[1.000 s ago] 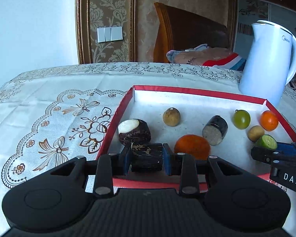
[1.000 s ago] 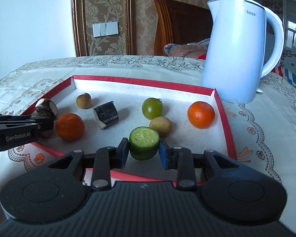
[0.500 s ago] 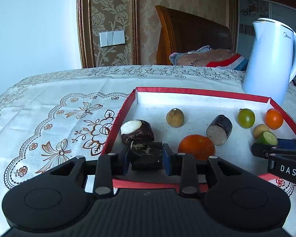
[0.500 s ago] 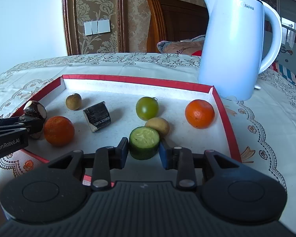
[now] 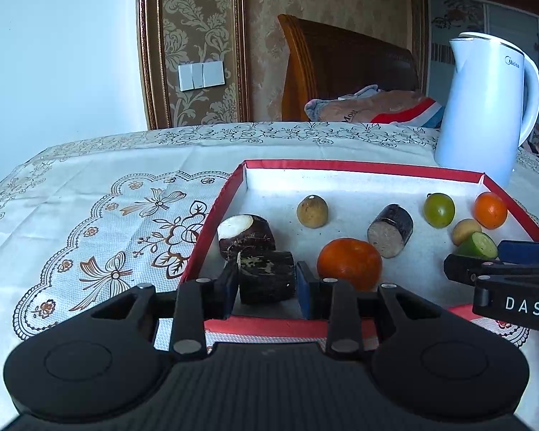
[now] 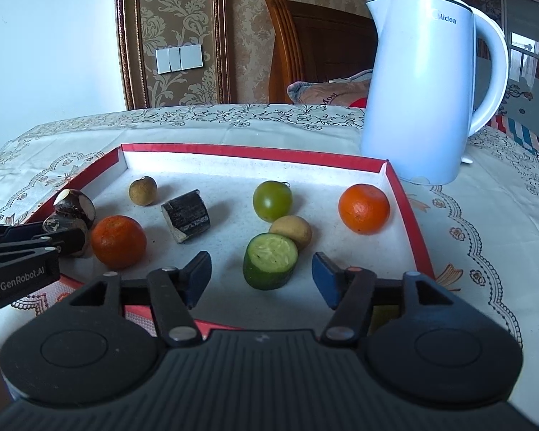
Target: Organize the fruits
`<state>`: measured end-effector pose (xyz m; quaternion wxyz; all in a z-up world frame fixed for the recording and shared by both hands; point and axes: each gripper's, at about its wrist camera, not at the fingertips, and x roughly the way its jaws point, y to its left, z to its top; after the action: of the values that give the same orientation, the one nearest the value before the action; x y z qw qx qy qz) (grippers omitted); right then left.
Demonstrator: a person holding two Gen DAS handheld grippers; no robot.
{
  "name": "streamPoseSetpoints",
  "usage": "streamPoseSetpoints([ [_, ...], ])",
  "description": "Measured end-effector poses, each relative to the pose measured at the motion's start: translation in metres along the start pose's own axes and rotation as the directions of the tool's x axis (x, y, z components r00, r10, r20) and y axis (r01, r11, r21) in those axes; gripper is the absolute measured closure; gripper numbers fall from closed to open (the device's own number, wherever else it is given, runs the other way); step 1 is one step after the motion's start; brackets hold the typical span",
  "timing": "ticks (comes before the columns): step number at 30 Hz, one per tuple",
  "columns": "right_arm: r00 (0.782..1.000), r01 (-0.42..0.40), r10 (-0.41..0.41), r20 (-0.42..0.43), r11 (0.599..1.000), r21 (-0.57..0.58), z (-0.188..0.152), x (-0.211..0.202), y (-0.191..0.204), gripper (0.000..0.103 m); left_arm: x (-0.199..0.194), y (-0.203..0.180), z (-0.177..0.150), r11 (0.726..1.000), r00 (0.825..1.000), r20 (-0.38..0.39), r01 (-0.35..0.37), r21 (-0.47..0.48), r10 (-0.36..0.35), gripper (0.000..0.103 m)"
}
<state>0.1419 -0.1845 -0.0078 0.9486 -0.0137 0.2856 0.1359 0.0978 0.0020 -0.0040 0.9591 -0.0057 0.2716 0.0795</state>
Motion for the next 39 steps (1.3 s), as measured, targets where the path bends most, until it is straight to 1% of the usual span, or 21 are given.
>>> streamPoseSetpoints([
  [3, 1.0, -0.002, 0.002, 0.007, 1.0, 0.003, 0.0, -0.002, 0.0, 0.037, 0.0, 0.0, 0.0, 1.0, 1.0, 0.0, -0.001, -0.002, 0.001, 0.07],
  [4, 1.0, -0.002, 0.002, 0.008, 1.0, 0.006, 0.0, -0.003, 0.0, 0.033, -0.001, 0.0, 0.0, 1.0, 1.0, 0.001, -0.001, -0.002, 0.001, 0.07],
  [5, 1.0, -0.001, 0.001, 0.012, 1.0, 0.011, 0.0, -0.004, 0.0, 0.031, -0.002, 0.0, -0.001, 1.0, 1.0, 0.003, -0.001, -0.001, 0.001, 0.07],
  [7, 1.0, -0.001, 0.0, 0.023, 1.0, 0.015, -0.001, -0.008, -0.001, 0.03, -0.006, -0.001, -0.001, 1.0, 1.0, 0.016, -0.005, -0.002, 0.005, 0.07],
  [8, 1.0, 0.0, -0.001, 0.03, 1.0, 0.018, -0.001, -0.01, -0.001, 0.029, -0.008, -0.001, -0.001, 1.0, 1.0, 0.023, -0.005, -0.001, 0.005, 0.067],
  [9, 0.999, 0.0, -0.001, 0.036, 1.0, 0.024, -0.001, -0.013, -0.002, 0.023, -0.011, -0.001, -0.001, 1.0, 0.999, 0.034, -0.008, -0.001, 0.008, 0.058],
  [10, 0.999, 0.0, -0.001, 0.044, 1.0, 0.03, -0.001, -0.015, -0.002, 0.018, -0.014, -0.002, -0.001, 1.0, 0.999, 0.05, -0.014, -0.001, 0.014, 0.054],
  [11, 0.999, 0.0, -0.001, 0.052, 0.999, 0.034, -0.002, -0.017, -0.003, 0.017, -0.017, -0.002, -0.001, 1.0, 0.997, 0.068, -0.021, 0.0, 0.021, 0.048],
  [13, 0.998, 0.001, -0.003, 0.065, 0.999, 0.036, -0.002, -0.022, -0.003, 0.017, -0.024, -0.003, -0.001, 1.0, 0.995, 0.098, -0.03, 0.005, 0.029, 0.048],
  [15, 0.997, -0.001, -0.003, 0.071, 0.999, 0.048, -0.004, -0.026, -0.004, 0.011, -0.028, -0.003, -0.001, 1.0, 0.994, 0.106, -0.03, 0.005, 0.029, 0.047],
  [16, 0.997, -0.003, -0.002, 0.076, 0.998, 0.055, -0.006, -0.029, -0.005, 0.009, -0.03, -0.004, -0.002, 0.999, 0.994, 0.104, -0.034, 0.007, 0.033, 0.047],
  [19, 0.996, -0.016, 0.009, 0.088, 0.997, 0.07, -0.01, -0.037, -0.007, 0.008, -0.036, -0.004, -0.006, 0.999, 0.996, 0.088, -0.033, 0.007, 0.032, 0.047],
  [21, 0.995, -0.017, 0.009, 0.1, 0.997, 0.078, -0.013, -0.042, -0.008, 0.004, -0.04, -0.004, -0.009, 1.0, 0.997, 0.072, -0.03, 0.005, 0.029, 0.047],
  [26, 0.992, -0.004, -0.004, 0.126, 0.998, 0.063, -0.018, -0.053, -0.006, 0.002, -0.048, -0.005, -0.017, 1.0, 0.998, 0.058, -0.012, 0.011, 0.012, 0.047],
  [28, 0.992, -0.003, -0.005, 0.124, 0.998, 0.065, -0.021, -0.055, -0.006, 0.001, -0.049, -0.004, -0.018, 1.0, 0.998, 0.056, -0.01, 0.005, 0.01, 0.043],
  [29, 0.992, -0.003, -0.006, 0.123, 0.998, 0.068, -0.022, -0.056, -0.006, 0.0, -0.05, -0.004, -0.019, 1.0, 0.998, 0.056, -0.011, 0.002, 0.011, 0.039],
  [33, 0.99, 0.009, -0.021, 0.139, 0.996, 0.087, -0.026, -0.063, -0.009, 0.0, -0.052, -0.005, -0.019, 1.0, 0.998, 0.06, -0.009, 0.005, 0.009, 0.039],
  [39, 0.987, -0.006, -0.012, 0.158, 0.994, 0.113, -0.033, -0.075, -0.011, 0.0, -0.06, -0.006, -0.023, 1.0, 0.998, 0.064, 0.014, 0.003, -0.014, 0.039],
])
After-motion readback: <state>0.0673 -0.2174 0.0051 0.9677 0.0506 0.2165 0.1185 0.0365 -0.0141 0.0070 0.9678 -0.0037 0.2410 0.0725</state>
